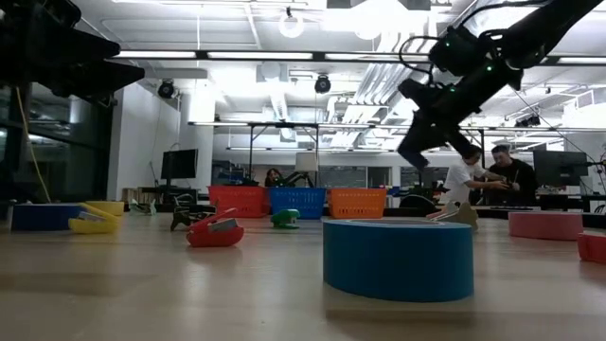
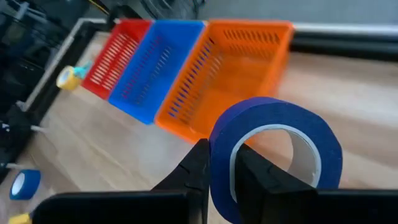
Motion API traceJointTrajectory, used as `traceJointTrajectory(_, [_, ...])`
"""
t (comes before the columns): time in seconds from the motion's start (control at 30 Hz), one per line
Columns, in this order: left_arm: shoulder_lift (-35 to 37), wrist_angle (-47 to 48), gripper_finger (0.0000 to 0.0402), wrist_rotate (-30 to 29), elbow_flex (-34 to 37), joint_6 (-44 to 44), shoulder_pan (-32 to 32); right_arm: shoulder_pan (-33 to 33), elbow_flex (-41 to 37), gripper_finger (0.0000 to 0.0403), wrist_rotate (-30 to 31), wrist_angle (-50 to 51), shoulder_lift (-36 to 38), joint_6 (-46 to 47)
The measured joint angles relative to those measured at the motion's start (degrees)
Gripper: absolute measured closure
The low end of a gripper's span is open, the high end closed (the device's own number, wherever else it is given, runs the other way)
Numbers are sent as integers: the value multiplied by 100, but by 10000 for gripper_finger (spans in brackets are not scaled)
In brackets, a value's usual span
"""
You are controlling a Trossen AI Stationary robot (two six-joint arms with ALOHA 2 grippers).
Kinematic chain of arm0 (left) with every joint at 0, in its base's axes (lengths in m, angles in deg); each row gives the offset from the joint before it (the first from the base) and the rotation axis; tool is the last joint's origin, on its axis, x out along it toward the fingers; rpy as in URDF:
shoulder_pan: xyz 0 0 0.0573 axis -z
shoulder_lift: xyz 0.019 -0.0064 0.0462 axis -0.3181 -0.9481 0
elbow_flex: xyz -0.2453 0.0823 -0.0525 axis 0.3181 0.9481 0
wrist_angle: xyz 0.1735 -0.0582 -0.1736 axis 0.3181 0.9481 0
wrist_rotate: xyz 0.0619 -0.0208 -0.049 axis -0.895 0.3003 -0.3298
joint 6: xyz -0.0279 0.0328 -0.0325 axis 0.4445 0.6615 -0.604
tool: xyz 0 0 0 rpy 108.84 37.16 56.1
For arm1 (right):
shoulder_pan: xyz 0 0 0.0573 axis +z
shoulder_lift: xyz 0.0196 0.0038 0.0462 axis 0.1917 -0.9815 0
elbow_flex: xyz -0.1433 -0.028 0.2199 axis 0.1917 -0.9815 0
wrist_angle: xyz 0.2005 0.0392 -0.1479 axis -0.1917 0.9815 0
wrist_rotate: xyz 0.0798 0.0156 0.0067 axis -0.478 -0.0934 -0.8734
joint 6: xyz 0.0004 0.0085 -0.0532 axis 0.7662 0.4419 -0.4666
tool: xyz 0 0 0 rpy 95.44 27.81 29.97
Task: Pick and place Stapler, Stapler remover, tape
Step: Put the top blue tape into the orange bin
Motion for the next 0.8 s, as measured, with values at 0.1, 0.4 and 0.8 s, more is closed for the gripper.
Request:
traceJointTrajectory(0.1, [0, 0, 140, 2, 0, -1, 0, 160, 0, 368, 110, -586, -249, -73])
traceJointTrajectory(0.4, [0, -1, 140, 2, 2, -1, 0, 262, 794, 366, 42, -697, -1317, -229])
traceJointTrajectory(0.8, [0, -1, 140, 2, 2, -1, 0, 267, 4152, 365, -83, 2528, -3348, -1967])
